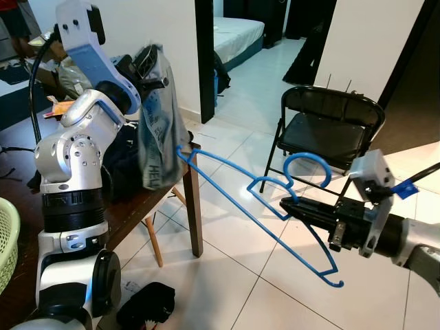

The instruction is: Hang hanger

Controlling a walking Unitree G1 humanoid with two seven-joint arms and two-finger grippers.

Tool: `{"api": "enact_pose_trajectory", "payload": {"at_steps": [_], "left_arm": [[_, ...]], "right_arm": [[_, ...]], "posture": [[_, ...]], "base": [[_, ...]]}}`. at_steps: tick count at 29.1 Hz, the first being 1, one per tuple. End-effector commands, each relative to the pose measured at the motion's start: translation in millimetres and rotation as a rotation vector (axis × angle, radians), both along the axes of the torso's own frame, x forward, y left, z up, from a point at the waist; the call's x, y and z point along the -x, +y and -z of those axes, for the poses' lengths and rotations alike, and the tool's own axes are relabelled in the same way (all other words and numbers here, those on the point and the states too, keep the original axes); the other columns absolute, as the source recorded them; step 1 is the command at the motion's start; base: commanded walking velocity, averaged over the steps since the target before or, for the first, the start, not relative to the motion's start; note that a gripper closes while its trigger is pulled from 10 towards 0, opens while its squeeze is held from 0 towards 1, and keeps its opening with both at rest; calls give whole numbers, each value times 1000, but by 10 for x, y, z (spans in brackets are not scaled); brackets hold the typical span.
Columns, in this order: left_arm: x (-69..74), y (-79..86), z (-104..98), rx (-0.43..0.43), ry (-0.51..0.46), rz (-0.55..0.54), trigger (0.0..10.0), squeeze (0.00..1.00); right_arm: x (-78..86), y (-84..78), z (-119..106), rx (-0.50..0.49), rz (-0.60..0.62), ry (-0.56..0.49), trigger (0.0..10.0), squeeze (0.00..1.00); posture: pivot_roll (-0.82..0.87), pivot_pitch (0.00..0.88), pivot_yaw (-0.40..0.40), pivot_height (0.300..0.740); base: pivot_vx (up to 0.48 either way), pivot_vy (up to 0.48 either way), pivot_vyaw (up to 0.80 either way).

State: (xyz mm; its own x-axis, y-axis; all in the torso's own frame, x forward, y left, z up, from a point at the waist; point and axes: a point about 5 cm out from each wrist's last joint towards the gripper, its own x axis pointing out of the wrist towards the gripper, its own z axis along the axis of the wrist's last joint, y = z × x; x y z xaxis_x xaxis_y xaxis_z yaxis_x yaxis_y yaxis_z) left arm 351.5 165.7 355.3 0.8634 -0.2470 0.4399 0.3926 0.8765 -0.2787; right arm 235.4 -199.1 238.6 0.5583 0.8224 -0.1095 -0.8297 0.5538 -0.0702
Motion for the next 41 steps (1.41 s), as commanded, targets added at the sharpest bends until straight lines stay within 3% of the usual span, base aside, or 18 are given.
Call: {"api": "enact_pose_trajectory", "payload": {"at_steps": [1, 8, 13, 19, 20, 25, 27, 29, 31, 35, 41], "left_arm": [[1, 18, -60, -15, -22, -11, 10000, 0], [-15, -26, -86, -8, -31, 6, 10000, 0], [-30, -21, -81, -3, -31, 0, 10000, 0], [-35, -42, -96, 2, -38, 6, 10000, 0], [-39, -70, -99, 6, -39, 18, 10000, 0], [-37, -88, -98, 8, -39, 26, 10000, 0], [-31, -114, -94, 11, -38, 39, 10000, 0], [-31, -114, -94, 11, -38, 39, 10000, 0], [-23, -133, -86, 13, -37, 49, 10000, 0], [-21, -140, -79, 14, -36, 53, 10000, 0], [-33, -113, -60, 12, -31, 38, 10000, 0]], "right_arm": [[36, 66, -47, -1, -45, -28, 10000, 0], [74, 264, -89, -6, -143, -52, 10000, 0], [58, 292, -125, 11, -154, -67, 10000, 0], [-51, 248, -109, 67, -69, -88, 10000, 0], [-155, 165, -88, 106, 33, -97, 10000, 0], [-219, 111, -92, 122, 98, -109, 10000, 0], [-324, 30, -102, 140, 206, -125, 10000, 0], [-324, 30, -102, 140, 206, -125, 10000, 0], [-405, -4, -121, 122, 282, -140, 10000, 0], [-412, 33, -134, 99, 272, -141, 10000, 0], [-215, 97, -58, 165, 92, -92, 10000, 0]], "posture": [[10, 0, 61, 735], [15, 0, 68, 735], [15, 0, 66, 735], [14, 0, 65, 735], [8, 0, 69, 735], [7, 0, 70, 735], [7, 0, 71, 735], [7, 0, 71, 735], [7, 0, 71, 735], [12, 0, 71, 735], [9, 0, 72, 735]], "base": [[0, 0, 0], [0, 0, 0], [0, 0, 0], [0, 0, 0], [0, 0, 0], [0, 0, 0], [0, 0, 0], [0, 0, 0], [0, 0, 0], [0, 0, 0], [0, 0, 0]]}}
